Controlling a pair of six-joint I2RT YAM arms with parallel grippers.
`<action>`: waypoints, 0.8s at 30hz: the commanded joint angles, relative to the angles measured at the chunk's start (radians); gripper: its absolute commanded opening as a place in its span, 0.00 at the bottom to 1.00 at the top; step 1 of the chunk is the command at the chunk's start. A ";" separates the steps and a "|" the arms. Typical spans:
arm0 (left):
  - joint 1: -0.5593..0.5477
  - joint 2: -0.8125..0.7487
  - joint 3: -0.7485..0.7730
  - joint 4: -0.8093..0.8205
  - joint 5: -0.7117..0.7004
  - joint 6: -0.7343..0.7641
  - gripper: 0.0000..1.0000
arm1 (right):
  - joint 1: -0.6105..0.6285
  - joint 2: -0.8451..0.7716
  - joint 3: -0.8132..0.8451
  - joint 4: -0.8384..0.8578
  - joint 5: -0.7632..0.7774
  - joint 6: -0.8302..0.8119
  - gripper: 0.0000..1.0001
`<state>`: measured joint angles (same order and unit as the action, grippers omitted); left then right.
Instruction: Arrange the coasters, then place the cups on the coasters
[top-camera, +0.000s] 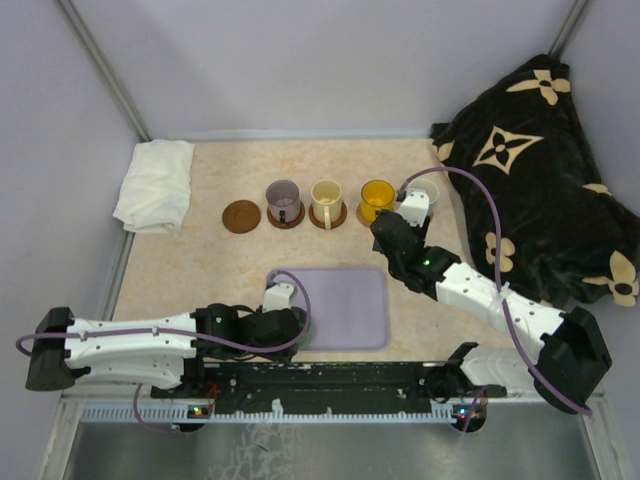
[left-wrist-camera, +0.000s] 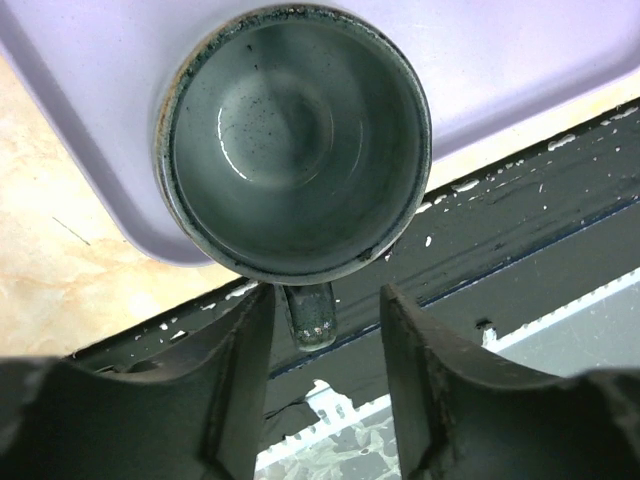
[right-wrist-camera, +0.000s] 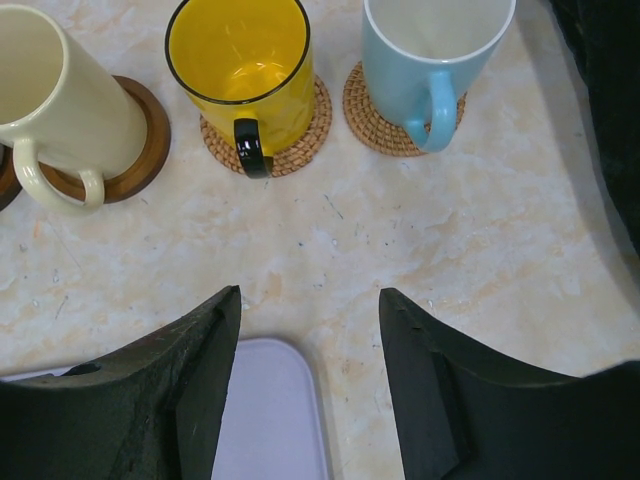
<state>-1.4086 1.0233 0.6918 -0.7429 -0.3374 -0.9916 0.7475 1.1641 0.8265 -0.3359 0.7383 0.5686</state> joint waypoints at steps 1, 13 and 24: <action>-0.007 0.014 -0.004 -0.023 -0.024 -0.049 0.48 | -0.011 -0.038 0.009 0.040 0.007 0.008 0.58; -0.007 0.067 -0.050 -0.019 -0.014 -0.091 0.41 | -0.011 -0.061 -0.009 0.034 -0.006 0.024 0.58; -0.007 0.098 -0.072 0.012 -0.035 -0.105 0.20 | -0.010 -0.074 -0.031 0.038 -0.026 0.035 0.58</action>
<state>-1.4120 1.1046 0.6346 -0.7265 -0.3485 -1.0676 0.7475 1.1206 0.7975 -0.3275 0.7120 0.5877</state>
